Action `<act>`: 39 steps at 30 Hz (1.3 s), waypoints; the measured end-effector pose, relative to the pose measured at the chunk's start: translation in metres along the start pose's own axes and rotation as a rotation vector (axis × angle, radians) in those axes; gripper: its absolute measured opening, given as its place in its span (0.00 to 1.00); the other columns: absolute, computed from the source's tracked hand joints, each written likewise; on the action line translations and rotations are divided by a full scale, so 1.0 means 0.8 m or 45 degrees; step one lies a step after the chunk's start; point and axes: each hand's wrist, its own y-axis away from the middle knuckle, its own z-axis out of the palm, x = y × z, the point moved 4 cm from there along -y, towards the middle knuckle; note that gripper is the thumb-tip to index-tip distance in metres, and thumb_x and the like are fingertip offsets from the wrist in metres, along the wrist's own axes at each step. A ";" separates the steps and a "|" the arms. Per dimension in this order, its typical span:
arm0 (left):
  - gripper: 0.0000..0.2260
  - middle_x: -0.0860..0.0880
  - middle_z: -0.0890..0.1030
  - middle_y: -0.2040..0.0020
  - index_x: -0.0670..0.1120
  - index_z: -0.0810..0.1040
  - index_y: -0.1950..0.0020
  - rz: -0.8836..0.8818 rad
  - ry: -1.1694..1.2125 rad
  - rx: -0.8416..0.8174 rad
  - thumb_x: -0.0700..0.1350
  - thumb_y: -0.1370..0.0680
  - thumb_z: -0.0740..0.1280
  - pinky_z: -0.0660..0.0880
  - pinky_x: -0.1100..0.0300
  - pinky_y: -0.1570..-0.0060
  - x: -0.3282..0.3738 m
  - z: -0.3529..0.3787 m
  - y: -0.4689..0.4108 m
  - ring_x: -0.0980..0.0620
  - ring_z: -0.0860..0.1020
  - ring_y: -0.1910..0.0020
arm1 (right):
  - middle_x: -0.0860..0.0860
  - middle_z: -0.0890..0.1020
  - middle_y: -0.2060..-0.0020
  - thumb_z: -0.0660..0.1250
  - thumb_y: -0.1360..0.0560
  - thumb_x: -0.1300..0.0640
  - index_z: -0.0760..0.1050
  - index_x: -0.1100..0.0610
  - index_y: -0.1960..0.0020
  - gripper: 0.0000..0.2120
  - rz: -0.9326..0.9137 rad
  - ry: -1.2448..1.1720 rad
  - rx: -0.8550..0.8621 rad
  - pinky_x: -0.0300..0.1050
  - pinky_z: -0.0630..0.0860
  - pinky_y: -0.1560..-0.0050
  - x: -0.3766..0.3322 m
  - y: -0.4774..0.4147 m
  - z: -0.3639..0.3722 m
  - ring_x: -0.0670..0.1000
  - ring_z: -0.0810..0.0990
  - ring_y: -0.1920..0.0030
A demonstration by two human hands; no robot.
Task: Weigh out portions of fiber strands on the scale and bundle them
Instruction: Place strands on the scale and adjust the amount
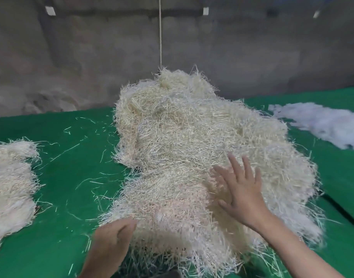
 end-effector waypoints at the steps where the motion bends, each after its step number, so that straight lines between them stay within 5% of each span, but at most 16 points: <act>1: 0.19 0.44 0.79 0.72 0.43 0.81 0.65 -0.031 0.036 -0.039 0.54 0.24 0.59 0.67 0.69 0.78 0.012 0.008 -0.002 0.58 0.71 0.76 | 0.48 0.28 0.28 0.69 0.31 0.41 0.41 0.37 0.27 0.45 0.082 0.091 -0.052 0.60 0.26 0.35 0.026 -0.004 -0.005 0.57 0.24 0.30; 5: 0.13 0.39 0.79 0.66 0.38 0.79 0.60 -0.197 0.039 -0.213 0.42 0.20 0.60 0.65 0.67 0.76 0.049 0.041 -0.007 0.59 0.67 0.76 | 0.53 0.20 0.34 0.73 0.37 0.37 0.24 0.37 0.31 0.60 0.302 0.237 -0.283 0.69 0.28 0.38 0.109 -0.019 -0.009 0.63 0.19 0.36; 9: 0.12 0.40 0.79 0.67 0.38 0.80 0.60 -0.144 -0.032 -0.220 0.37 0.21 0.60 0.64 0.66 0.76 0.080 0.055 -0.012 0.56 0.67 0.76 | 0.54 0.20 0.34 0.76 0.38 0.43 0.22 0.35 0.35 0.62 0.309 0.294 -0.337 0.72 0.29 0.42 0.144 -0.033 0.000 0.66 0.20 0.37; 11: 0.11 0.41 0.80 0.65 0.40 0.81 0.60 -0.128 -0.069 -0.179 0.39 0.21 0.61 0.67 0.64 0.74 0.094 0.058 -0.013 0.49 0.74 0.72 | 0.55 0.26 0.29 0.72 0.33 0.57 0.31 0.36 0.29 0.55 0.279 0.249 -0.378 0.71 0.39 0.35 0.151 -0.039 0.008 0.67 0.31 0.29; 13: 0.10 0.43 0.82 0.63 0.43 0.81 0.59 -0.130 -0.099 -0.129 0.40 0.22 0.62 0.74 0.59 0.70 0.111 0.060 -0.017 0.48 0.78 0.66 | 0.58 0.48 0.25 0.65 0.30 0.64 0.54 0.41 0.27 0.39 0.218 0.176 -0.334 0.64 0.60 0.32 0.151 -0.047 0.009 0.65 0.53 0.27; 15: 0.09 0.47 0.82 0.65 0.47 0.82 0.60 -0.111 -0.113 -0.072 0.41 0.23 0.64 0.75 0.58 0.67 0.128 0.058 -0.022 0.54 0.78 0.67 | 0.56 0.71 0.41 0.64 0.29 0.65 0.71 0.51 0.39 0.20 0.106 0.048 -0.153 0.49 0.74 0.45 0.143 -0.061 0.000 0.58 0.71 0.39; 18: 0.06 0.61 0.80 0.61 0.55 0.80 0.52 -0.135 -0.001 0.061 0.44 0.25 0.68 0.73 0.74 0.65 0.161 0.056 -0.035 0.68 0.77 0.62 | 0.46 0.69 0.61 0.68 0.34 0.63 0.69 0.49 0.61 0.11 -0.005 -0.310 0.113 0.35 0.64 0.62 0.122 -0.083 -0.046 0.50 0.72 0.55; 20: 0.09 0.57 0.81 0.55 0.54 0.79 0.48 -0.201 0.215 0.106 0.43 0.27 0.71 0.72 0.76 0.65 0.183 0.059 -0.048 0.68 0.78 0.60 | 0.46 0.72 0.59 0.68 0.35 0.64 0.72 0.50 0.58 0.12 -0.048 -0.534 0.267 0.34 0.63 0.60 0.108 -0.094 -0.079 0.48 0.71 0.54; 22: 0.13 0.51 0.81 0.52 0.51 0.79 0.48 -0.235 0.580 0.124 0.44 0.32 0.73 0.73 0.76 0.66 0.210 0.062 -0.063 0.67 0.79 0.61 | 0.50 0.76 0.45 0.68 0.33 0.67 0.75 0.55 0.44 0.19 0.002 -0.770 0.276 0.32 0.68 0.54 0.095 -0.099 -0.099 0.46 0.73 0.50; 26: 0.37 0.50 0.78 0.44 0.55 0.68 0.36 -0.301 0.819 -0.172 0.56 0.44 0.76 0.75 0.73 0.62 0.248 0.078 -0.104 0.68 0.79 0.55 | 0.53 0.71 0.34 0.64 0.30 0.71 0.73 0.55 0.37 0.24 0.049 -1.452 0.162 0.31 0.69 0.76 0.049 -0.097 -0.109 0.38 0.75 0.72; 28: 0.49 0.51 0.74 0.40 0.60 0.55 0.30 -0.399 0.757 -0.396 0.61 0.46 0.77 0.74 0.64 0.45 0.256 0.094 -0.124 0.61 0.74 0.41 | 0.53 0.73 0.36 0.66 0.29 0.68 0.72 0.53 0.37 0.23 -0.053 -1.597 0.022 0.33 0.73 0.70 0.021 -0.099 -0.109 0.41 0.78 0.65; 29: 0.52 0.50 0.74 0.38 0.54 0.58 0.27 -0.433 0.757 -0.410 0.59 0.46 0.79 0.71 0.59 0.38 0.256 0.101 -0.133 0.55 0.73 0.38 | 0.50 0.73 0.37 0.68 0.29 0.66 0.72 0.52 0.37 0.22 -0.132 -1.641 -0.068 0.31 0.74 0.63 0.011 -0.101 -0.108 0.42 0.78 0.58; 32: 0.37 0.48 0.80 0.43 0.39 0.72 0.36 -0.640 1.064 -0.127 0.46 0.43 0.77 0.73 0.53 0.40 0.232 0.098 -0.154 0.43 0.76 0.40 | 0.50 0.73 0.40 0.66 0.27 0.64 0.73 0.51 0.40 0.18 -0.122 -1.998 -0.255 0.37 0.74 0.56 0.013 -0.110 -0.103 0.45 0.76 0.53; 34: 0.27 0.42 0.76 0.37 0.40 0.74 0.41 -0.782 1.274 -0.068 0.43 0.38 0.75 0.68 0.40 0.36 0.215 0.096 -0.156 0.39 0.71 0.35 | 0.49 0.74 0.42 0.62 0.27 0.62 0.73 0.49 0.46 0.13 -0.037 -2.063 -0.095 0.42 0.73 0.51 0.034 -0.115 -0.091 0.46 0.75 0.47; 38: 0.09 0.41 0.76 0.42 0.40 0.74 0.48 -0.755 1.461 0.009 0.38 0.28 0.65 0.77 0.50 0.60 0.200 0.076 -0.165 0.46 0.78 0.56 | 0.45 0.74 0.50 0.57 0.25 0.56 0.68 0.46 0.50 0.07 0.013 -1.460 -0.003 0.37 0.70 0.56 0.075 -0.106 -0.046 0.43 0.74 0.55; 39: 0.10 0.41 0.75 0.41 0.40 0.75 0.48 -0.762 1.462 0.038 0.38 0.28 0.65 0.77 0.48 0.57 0.196 0.071 -0.166 0.45 0.78 0.53 | 0.46 0.74 0.52 0.57 0.24 0.58 0.67 0.48 0.50 0.06 -0.012 -1.214 -0.094 0.37 0.70 0.57 0.085 -0.103 -0.031 0.44 0.73 0.57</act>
